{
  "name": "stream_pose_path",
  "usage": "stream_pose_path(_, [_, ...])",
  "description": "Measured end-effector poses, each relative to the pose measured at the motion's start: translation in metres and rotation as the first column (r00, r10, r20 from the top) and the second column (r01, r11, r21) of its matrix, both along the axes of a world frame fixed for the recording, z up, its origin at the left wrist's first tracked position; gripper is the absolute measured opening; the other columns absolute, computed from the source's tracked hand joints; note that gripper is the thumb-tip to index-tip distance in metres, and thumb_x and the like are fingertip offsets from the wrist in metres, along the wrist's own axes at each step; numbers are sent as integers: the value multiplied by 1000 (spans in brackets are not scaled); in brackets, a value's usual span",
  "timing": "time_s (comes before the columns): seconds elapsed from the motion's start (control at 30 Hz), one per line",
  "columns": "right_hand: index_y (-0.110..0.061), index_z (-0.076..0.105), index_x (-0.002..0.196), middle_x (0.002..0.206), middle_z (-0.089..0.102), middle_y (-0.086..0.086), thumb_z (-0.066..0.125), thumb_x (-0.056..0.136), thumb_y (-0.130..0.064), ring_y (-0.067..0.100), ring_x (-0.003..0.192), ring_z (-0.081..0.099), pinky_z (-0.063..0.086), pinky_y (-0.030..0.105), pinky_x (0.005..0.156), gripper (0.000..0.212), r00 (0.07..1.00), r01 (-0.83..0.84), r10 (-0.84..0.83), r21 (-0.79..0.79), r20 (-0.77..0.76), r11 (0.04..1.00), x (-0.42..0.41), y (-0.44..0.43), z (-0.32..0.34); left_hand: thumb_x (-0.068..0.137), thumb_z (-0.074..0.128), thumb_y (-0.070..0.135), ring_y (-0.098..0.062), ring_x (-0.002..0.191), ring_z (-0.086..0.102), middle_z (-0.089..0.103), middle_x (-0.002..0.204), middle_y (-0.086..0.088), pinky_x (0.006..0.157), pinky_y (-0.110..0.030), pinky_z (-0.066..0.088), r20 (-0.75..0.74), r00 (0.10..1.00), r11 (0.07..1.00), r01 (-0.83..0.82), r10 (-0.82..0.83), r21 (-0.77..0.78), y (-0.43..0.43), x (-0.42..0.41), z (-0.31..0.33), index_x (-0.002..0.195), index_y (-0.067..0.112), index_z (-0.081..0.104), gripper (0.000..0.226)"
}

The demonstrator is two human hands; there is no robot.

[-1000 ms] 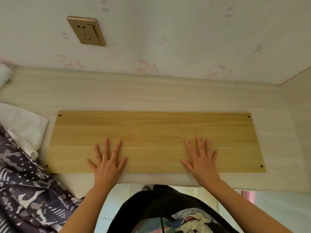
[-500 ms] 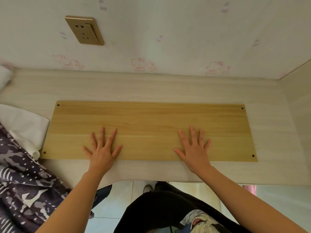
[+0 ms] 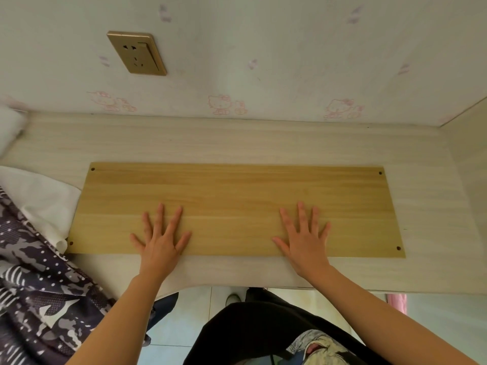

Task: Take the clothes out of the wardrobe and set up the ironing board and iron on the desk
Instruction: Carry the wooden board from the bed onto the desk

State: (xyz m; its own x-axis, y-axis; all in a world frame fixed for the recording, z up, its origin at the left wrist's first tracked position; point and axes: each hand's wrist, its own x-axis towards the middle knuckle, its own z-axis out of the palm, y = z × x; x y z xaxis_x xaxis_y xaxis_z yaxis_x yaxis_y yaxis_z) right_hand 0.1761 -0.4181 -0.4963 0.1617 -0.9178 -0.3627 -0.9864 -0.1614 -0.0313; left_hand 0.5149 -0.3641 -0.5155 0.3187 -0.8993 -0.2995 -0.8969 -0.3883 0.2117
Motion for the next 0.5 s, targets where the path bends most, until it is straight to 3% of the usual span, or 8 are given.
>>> stream_pose_path(0.33, [-39, -3, 150, 160, -11, 8, 18, 87, -71, 42, 144, -11, 10, 70, 108, 74, 1000, 14, -14, 43, 8, 999, 1, 0, 8, 81, 20, 76, -27, 146, -16, -11, 159, 14, 106, -72, 4, -21, 1000, 1000, 3, -2, 31, 1, 0, 6, 136, 66, -10, 63])
stream_pose_path(0.5, [-34, -3, 151, 161, -12, 2, 26, 93, -63, 34, 146, -12, 11, 63, 113, 71, 999, 24, -26, 76, 32, 997, -5, 0, 15, 84, 28, 73, -27, 146, -16, -12, 159, 14, 106, -72, 4, -42, 999, 999, 20, -18, 48, -1, 2, 12, 136, 66, -9, 64])
